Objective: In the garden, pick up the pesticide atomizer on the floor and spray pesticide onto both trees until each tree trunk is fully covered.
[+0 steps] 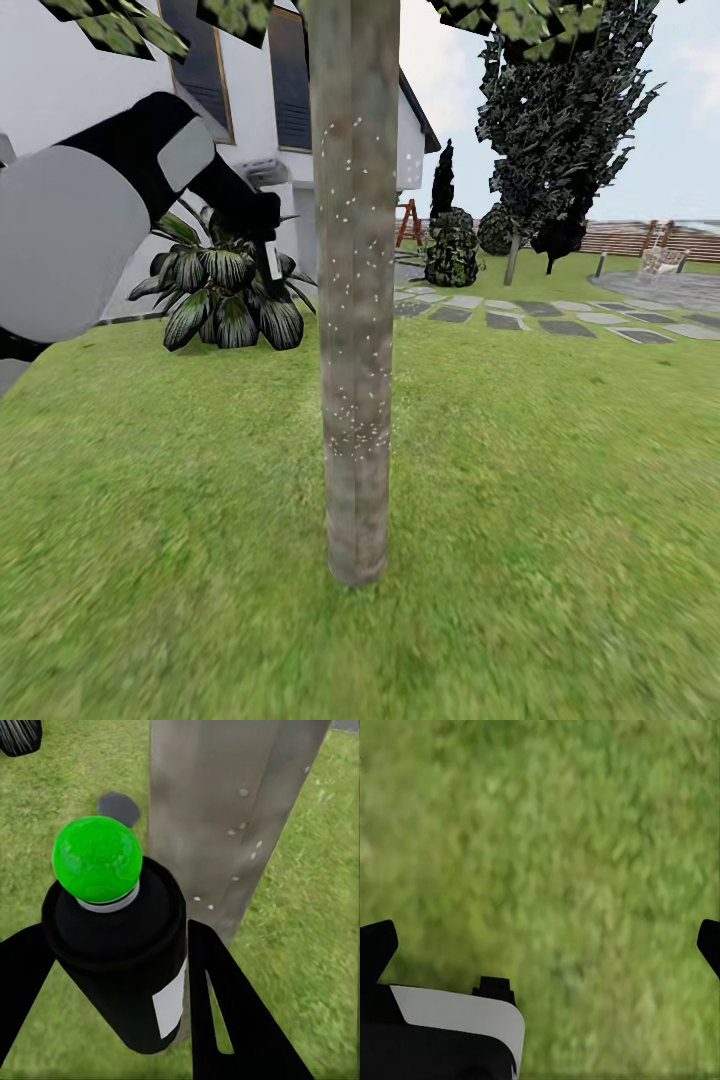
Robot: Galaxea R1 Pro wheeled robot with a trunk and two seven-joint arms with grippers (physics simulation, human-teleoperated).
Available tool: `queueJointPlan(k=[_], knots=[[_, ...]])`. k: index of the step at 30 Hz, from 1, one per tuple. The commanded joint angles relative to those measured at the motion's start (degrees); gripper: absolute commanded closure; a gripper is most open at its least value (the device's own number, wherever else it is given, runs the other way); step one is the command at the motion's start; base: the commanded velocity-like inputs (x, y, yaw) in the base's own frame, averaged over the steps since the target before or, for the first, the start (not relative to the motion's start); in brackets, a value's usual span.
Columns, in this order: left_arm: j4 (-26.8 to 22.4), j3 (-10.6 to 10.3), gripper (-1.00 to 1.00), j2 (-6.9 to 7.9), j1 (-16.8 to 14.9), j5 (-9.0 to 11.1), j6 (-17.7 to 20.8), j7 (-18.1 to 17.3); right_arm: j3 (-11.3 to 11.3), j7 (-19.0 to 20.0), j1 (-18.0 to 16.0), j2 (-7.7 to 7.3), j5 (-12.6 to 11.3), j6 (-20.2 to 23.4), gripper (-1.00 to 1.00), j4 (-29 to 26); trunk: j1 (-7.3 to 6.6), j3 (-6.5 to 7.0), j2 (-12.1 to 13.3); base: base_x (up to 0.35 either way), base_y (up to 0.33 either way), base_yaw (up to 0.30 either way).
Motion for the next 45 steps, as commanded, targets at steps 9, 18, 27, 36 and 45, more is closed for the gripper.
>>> queueJointPlan(k=[9, 18, 27, 36, 45], knots=[[0.17, 2.99, 1.0, -4.4, 0.0, 0.3, 0.0, -0.21, 0.02, 0.0, 0.0, 0.0, 0.0, 0.0, -1.0, 0.0, 0.0, 0.0, 0.0, 0.0, 0.0, 0.0], [2.05, 3.61, 1.0, -4.72, 0.0, 0.08, -0.07, -0.05, 0.01, 0.0, 0.0, -0.01, 0.0, 0.0, -1.0, 0.0, 0.0, 0.0, 0.0, 0.0, 0.0, 0.0], [2.23, 3.62, 1.0, -4.68, 1.27, 0.07, -0.26, 0.04, -0.02, 0.0, 0.0, 0.01, 0.0, 0.0, -1.0, 0.0, 0.0, 0.0, 0.0, 0.0, 0.0, 0.0], [2.22, 3.61, 1.0, -4.71, 8.18, -0.07, -2.38, -0.04, 0.02, 0.0, 0.0, -0.02, 0.0, 0.0, -1.0, 0.0, 0.0, 0.0, 0.0, 0.0, 0.0, 0.0], [2.16, 3.61, 1.0, -4.67, 13.32, -0.15, -5.57, -0.04, -0.03, 0.0, 0.0, 0.0, 0.0, 0.0, -1.0, 0.0, 0.0, 0.0, 0.0, 0.0, 0.0, 0.0]])
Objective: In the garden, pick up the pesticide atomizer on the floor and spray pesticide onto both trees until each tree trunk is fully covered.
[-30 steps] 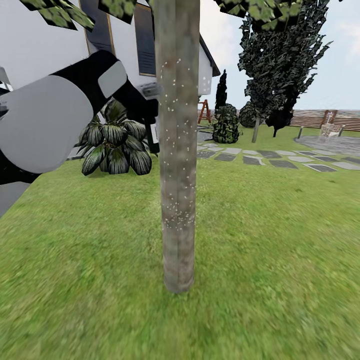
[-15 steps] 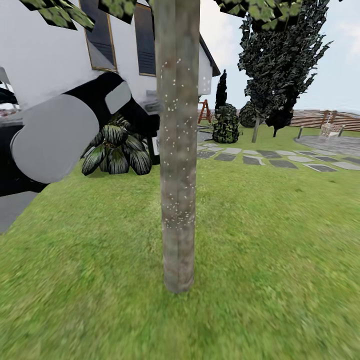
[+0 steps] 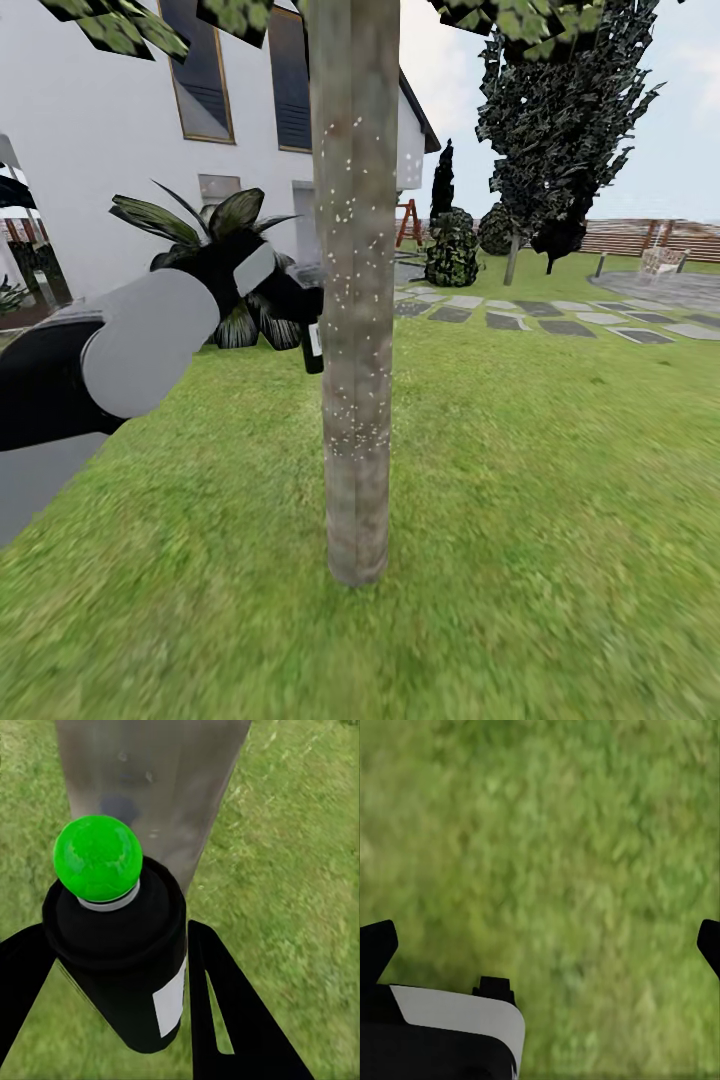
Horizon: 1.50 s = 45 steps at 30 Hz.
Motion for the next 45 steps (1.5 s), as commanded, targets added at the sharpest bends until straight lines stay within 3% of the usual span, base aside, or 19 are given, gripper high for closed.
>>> queueJointPlan(k=[1, 13, 17, 25, 32, 34, 37, 42, 45], knots=[[-0.02, 0.07, 1.0, 0.0, 0.48, 0.04, -0.35, 0.0, -0.01, 0.0, 0.0, 0.01, 0.0, 0.0, -1.0, 0.0, 0.0, 0.01, -0.01, 0.0, 0.0, 0.0], [0.01, 0.0, 1.0, 0.01, 9.6, 0.02, -5.08, -0.09, -0.01, 0.0, 0.0, 0.01, 0.0, 0.0, -1.0, 0.0, 0.0, 0.01, -0.01, 0.0, 0.0, 0.0], [-0.02, -0.02, 1.0, 0.11, 10.96, 0.01, -5.32, -0.09, 0.03, 0.0, 0.0, 0.02, 0.0, 0.0, -1.0, 0.0, 0.0, 0.01, -0.01, 0.0, 0.0, 0.0], [-0.08, -0.19, 1.0, 0.26, 16.61, -0.15, -8.87, -0.09, 0.04, 0.0, 0.0, 0.01, 0.0, 0.0, -1.0, 0.05, 0.0, 0.01, -0.01, 0.0, 0.0, 0.0], [-0.11, -0.24, 1.0, 0.39, 21.54, -0.97, -15.47, -0.09, -0.02, 0.02, 0.0, 0.02, 0.0, 0.0, -1.0, 0.19, 0.0, 0.01, -0.01, 0.0, 0.0, 0.0], [-0.06, -0.27, 1.0, 0.83, 22.68, -2.65, -17.36, -0.09, -0.02, 0.06, 0.0, 0.02, 0.0, 0.0, -1.0, 0.24, 0.0, 0.01, -0.01, 0.0, 0.0, 0.0], [-0.04, -0.28, 1.0, 1.63, 24.56, -3.55, -18.44, -0.04, -0.02, 0.08, 0.0, 0.02, 0.0, 0.0, -1.0, 0.26, 0.0, 0.01, -0.01, 0.0, 0.0, 0.0], [0.04, -0.29, 1.0, 5.83, 29.98, -3.75, -26.81, -0.05, 0.0, 0.09, 0.0, 0.09, 0.0, 0.0, -1.0, 0.26, 0.0, 0.01, -0.01, 0.0, 0.0, 0.0], [0.05, -0.33, 1.0, 6.37, 34.19, -3.77, -32.28, -0.08, -0.01, 0.09, 0.0, 0.1, 0.01, -0.04, -1.0, 0.26, 0.0, 0.01, -0.01, 0.0, 0.0, 0.0]])
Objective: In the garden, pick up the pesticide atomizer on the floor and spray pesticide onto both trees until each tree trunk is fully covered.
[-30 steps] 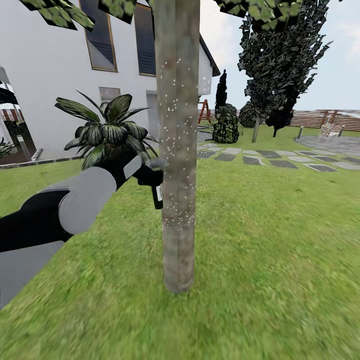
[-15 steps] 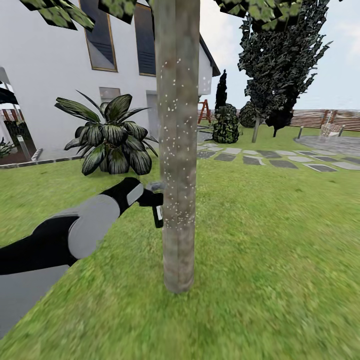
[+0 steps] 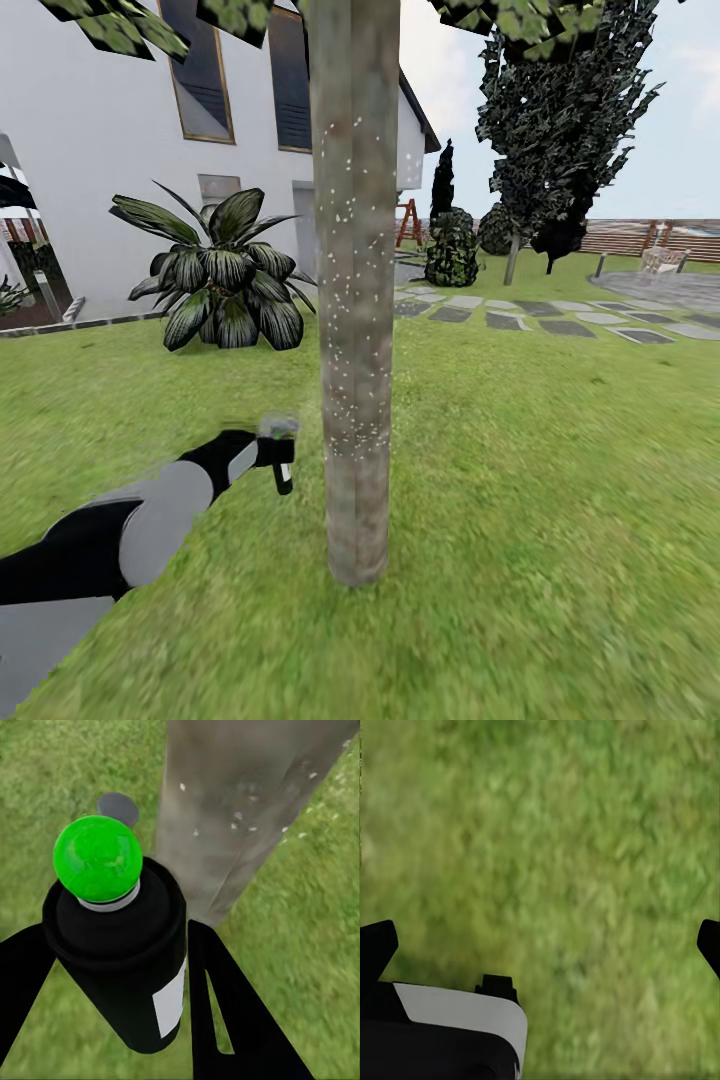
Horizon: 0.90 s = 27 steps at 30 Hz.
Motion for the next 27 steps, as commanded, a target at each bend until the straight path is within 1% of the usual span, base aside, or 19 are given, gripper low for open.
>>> queueJointPlan(k=[1, 3, 6, 8, 9, 10, 12, 14, 17, 23, 27], knots=[[-0.05, 0.15, 1.0, 0.06, 1.38, 0.09, -1.54, -0.01, 0.03, 0.0, 0.0, 0.0, 0.0, -0.02, -1.0, 0.0, 0.0, 0.02, -0.01, 0.0, 0.0, 0.0], [-0.03, 0.19, 1.0, 0.09, 4.39, 0.14, -5.48, -0.01, 0.06, 0.0, 0.0, 0.06, 0.0, -0.04, -1.0, -0.04, 0.0, 0.02, -0.01, 0.0, 0.0, 0.0], [0.02, 0.15, 1.0, -0.14, 6.77, 0.22, -7.6, -0.01, 0.02, 0.0, 0.0, 0.1, 0.0, -0.04, -1.0, -0.09, 0.0, 0.02, -0.01, 0.0, 0.0, 0.0], [0.03, 0.15, 1.0, -0.23, 8.91, 0.25, -9.37, -0.02, -0.06, 0.0, 0.0, 0.03, -0.05, -0.13, -1.0, -0.09, 0.0, 0.02, -0.01, 0.0, 0.0, 0.0], [0.04, 0.14, 1.0, -0.26, 10.49, 0.26, -12.15, -0.02, -0.08, 0.0, 0.0, -0.02, -0.07, -0.25, -1.0, -0.07, 0.0, 0.02, -0.01, 0.0, 0.0, 0.0], [0.04, 0.13, 1.0, -0.27, 11.3, 0.26, -13.92, -0.05, -0.09, 0.0, 0.0, -0.04, -0.08, -0.3, -1.0, 0.0, 0.0, 0.02, -0.01, 0.0, 0.0, 0.0], [0.04, 0.13, 1.0, -0.45, 12.49, 0.25, -16.15, -0.08, -0.1, 0.0, 0.07, -0.07, -0.09, -0.36, -1.0, 0.17, 0.0, 0.02, -0.01, 0.0, 0.0, 0.0], [0.04, 0.14, 1.0, -0.59, 13.33, 0.25, -17.02, -0.1, -0.1, 0.0, 0.37, -0.08, -0.09, -0.39, -1.0, 0.24, 0.0, 0.02, -0.01, 0.0, 0.009, 0.0], [0.04, 0.12, 1.0, -0.65, 13.73, 0.26, -17.23, -0.13, -0.1, 0.0, 0.54, -0.08, -0.09, -0.39, -1.0, 0.26, 0.0, 0.02, -0.01, 0.0, 0.141, 0.0], [0.04, 0.12, 1.0, -0.67, 14.08, 0.26, -17.0, -0.19, -0.16, 0.0, 0.61, -0.08, -0.17, -0.4, -1.0, 0.23, 0.0, 0.02, -0.01, 0.005, 0.312, -0.017], [0.04, 0.13, 1.0, -0.71, 14.28, 0.24, -16.94, -0.19, -0.17, 0.0, 0.61, -0.05, -0.18, -0.4, -1.0, 0.23, 0.0, 0.05, -0.01, 0.084, 0.337, -0.204]])
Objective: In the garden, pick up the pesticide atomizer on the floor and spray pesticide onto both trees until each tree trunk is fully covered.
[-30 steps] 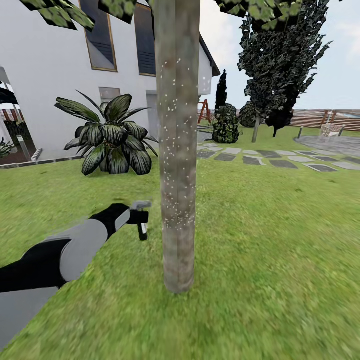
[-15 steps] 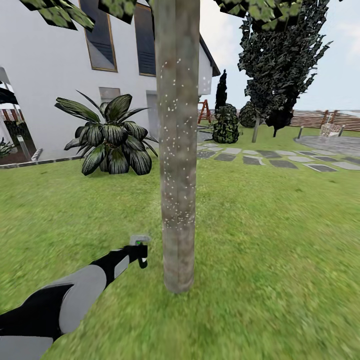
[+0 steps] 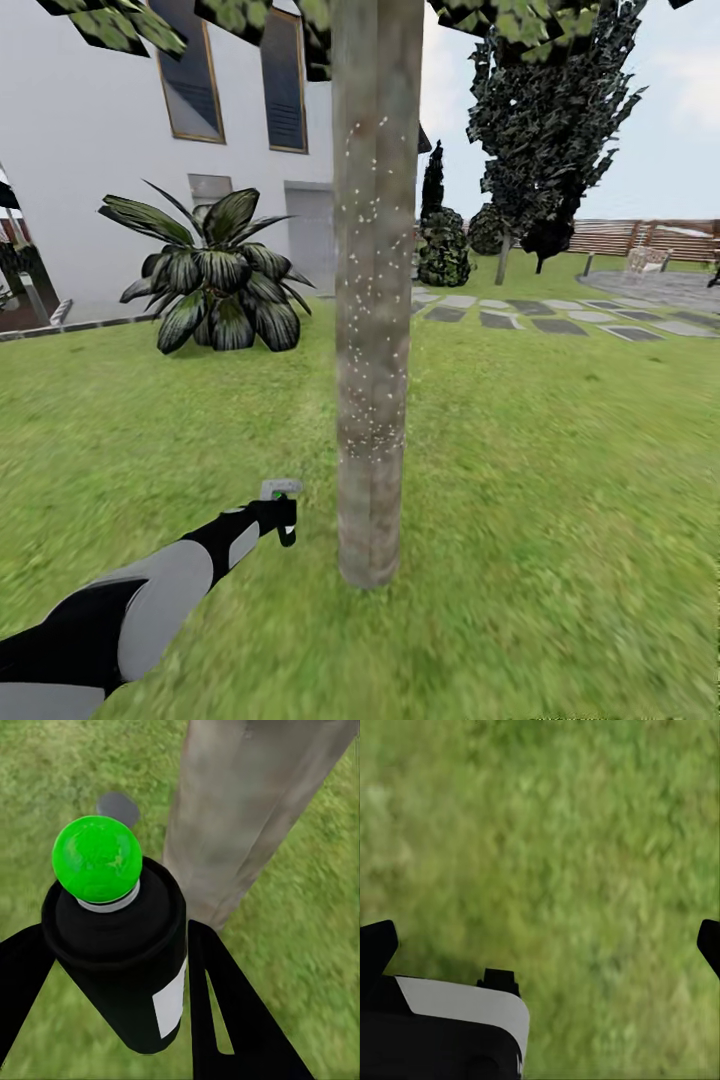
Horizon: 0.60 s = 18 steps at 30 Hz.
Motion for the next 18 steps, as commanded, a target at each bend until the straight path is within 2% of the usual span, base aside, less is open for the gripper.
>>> queueJointPlan(k=[1, 7, 12, 18], knots=[[-0.01, 0.01, 1.0, -0.01, 0.01, 0.02, 0.02, 0.0, -0.01, 0.0, 0.0, 0.02, 0.0, 0.0, -1.0, 0.01, 0.0, 0.02, 0.0, 0.142, 0.337, -0.263], [0.04, 0.0, 1.0, -0.02, 0.04, 0.03, 0.14, -0.6, -0.02, 0.0, 0.0, 0.28, -0.08, 0.12, -1.0, 0.03, 0.0, 0.18, 0.0, 0.169, 0.341, -0.281], [0.02, 0.03, 1.0, -0.02, 0.04, 0.03, 0.3, -3.39, -0.02, 0.0, 0.0, 0.35, -0.09, 0.25, -1.0, 0.03, 0.0, 0.29, 0.0, 0.144, 0.349, -0.291], [-0.01, 0.07, 1.0, 0.06, 0.04, -0.05, 0.23, -3.77, -0.03, -0.07, 0.0, 0.32, -0.09, 0.25, -1.0, 0.02, 0.0, 0.42, 0.0, 0.049, 0.35, -0.293]])
